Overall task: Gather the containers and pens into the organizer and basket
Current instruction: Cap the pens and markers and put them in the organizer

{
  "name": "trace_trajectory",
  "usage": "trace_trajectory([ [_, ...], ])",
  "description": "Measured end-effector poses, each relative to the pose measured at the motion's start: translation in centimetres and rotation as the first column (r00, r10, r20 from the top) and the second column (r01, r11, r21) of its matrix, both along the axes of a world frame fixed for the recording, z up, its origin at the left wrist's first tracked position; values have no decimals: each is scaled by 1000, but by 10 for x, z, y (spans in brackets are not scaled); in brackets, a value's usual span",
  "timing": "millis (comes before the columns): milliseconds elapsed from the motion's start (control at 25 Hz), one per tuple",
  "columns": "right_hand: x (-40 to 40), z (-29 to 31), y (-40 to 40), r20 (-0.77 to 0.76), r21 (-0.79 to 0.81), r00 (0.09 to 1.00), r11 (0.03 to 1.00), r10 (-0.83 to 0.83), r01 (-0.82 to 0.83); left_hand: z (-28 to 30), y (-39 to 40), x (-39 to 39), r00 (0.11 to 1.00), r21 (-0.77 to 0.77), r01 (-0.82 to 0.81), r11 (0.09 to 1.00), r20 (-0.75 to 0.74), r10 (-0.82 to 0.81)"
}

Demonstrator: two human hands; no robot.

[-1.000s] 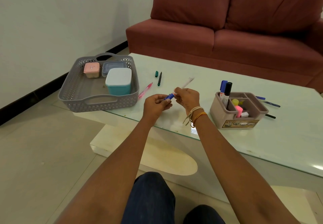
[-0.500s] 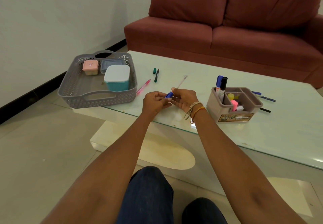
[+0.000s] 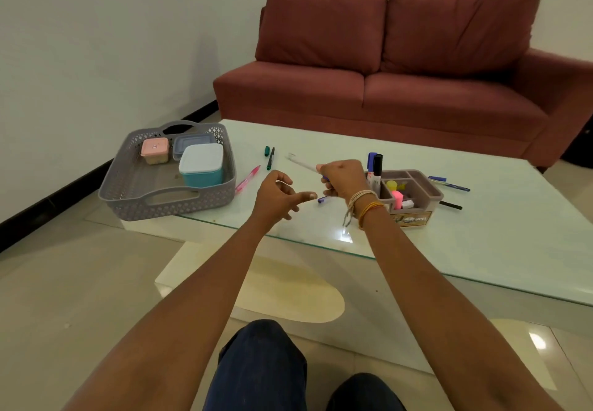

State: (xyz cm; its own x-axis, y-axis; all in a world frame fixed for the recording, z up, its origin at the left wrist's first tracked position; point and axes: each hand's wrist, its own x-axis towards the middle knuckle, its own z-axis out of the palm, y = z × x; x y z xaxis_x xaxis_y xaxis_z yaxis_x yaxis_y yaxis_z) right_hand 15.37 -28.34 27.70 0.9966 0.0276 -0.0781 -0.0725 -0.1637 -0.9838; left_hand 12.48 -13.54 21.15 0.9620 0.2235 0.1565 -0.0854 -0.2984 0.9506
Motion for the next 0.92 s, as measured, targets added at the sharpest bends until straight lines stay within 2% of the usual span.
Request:
trace_trajectory([
  [40,-4,12,-13,95,-78,995,997,22,-15,1,-5,-2,1000,1,2,1000,-4,-2],
  [120,-10,33,-41,189,-154,981,988,34,-4,1,-18,-4,1000,-1,29,1000,2,-29],
  [320,-8,64,-106,172,-142,982,984,-83,108,5,-70,4,994,3,107,994,-1,-107],
  [440,4,72,-134,296,-130,927,951,-232,279,2,-100,9,984,80,173,982,-58,-169],
  [560,28,77,-157,435,-238,840,858,-324,455,-14,-119,8,977,97,207,974,-77,-200],
  [720,61,60,-163,391,-475,873,749,-291,462,-30,-118,11,974,86,209,974,-103,-200],
  [800,69,52,-160,386,-498,881,742,-273,448,-35,-113,12,971,100,223,970,-107,-212],
  [920,78,48,-158,445,-471,845,726,-296,502,-39,-109,13,976,123,207,971,-89,-197],
])
